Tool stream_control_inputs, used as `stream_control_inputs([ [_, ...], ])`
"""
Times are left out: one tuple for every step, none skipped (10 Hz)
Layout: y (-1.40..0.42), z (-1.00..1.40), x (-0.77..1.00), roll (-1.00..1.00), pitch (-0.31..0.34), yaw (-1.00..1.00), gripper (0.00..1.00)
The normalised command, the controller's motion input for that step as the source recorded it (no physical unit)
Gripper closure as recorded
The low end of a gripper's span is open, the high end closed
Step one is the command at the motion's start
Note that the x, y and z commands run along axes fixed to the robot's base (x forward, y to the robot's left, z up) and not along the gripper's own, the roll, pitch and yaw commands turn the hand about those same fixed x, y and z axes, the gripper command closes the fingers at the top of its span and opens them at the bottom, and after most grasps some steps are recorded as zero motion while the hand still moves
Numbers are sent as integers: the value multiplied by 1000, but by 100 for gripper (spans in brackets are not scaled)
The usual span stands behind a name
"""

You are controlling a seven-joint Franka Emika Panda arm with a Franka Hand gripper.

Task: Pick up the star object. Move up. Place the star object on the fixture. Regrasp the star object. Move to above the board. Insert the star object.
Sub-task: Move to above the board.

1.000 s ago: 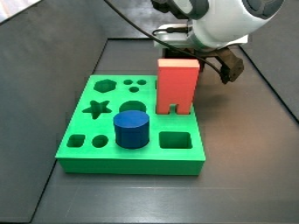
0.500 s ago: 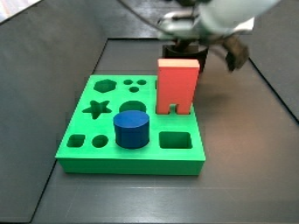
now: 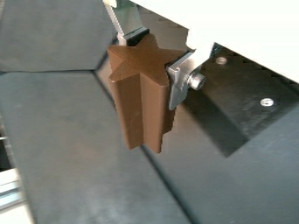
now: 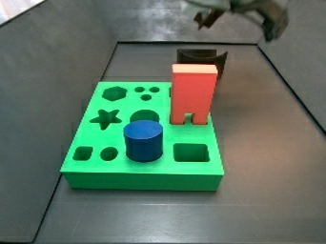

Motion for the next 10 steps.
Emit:
stream_control_inputs([
  [274, 1000, 164, -17, -117, -79, 100],
  [266, 1000, 158, -28, -77, -105, 100],
  [258, 1000, 153, -36, -46, -113, 100],
  [249, 1000, 147, -47, -14, -113, 100],
  [242, 1000, 141, -56, 18, -103, 100],
  [230, 1000, 132, -69, 60, -84, 100],
  [216, 1000, 126, -76, 88, -66, 100],
  [196, 1000, 114, -80, 125, -32, 100],
  [177, 1000, 110, -80, 146, -5, 100],
  [160, 1000, 106, -78, 157, 12, 100],
])
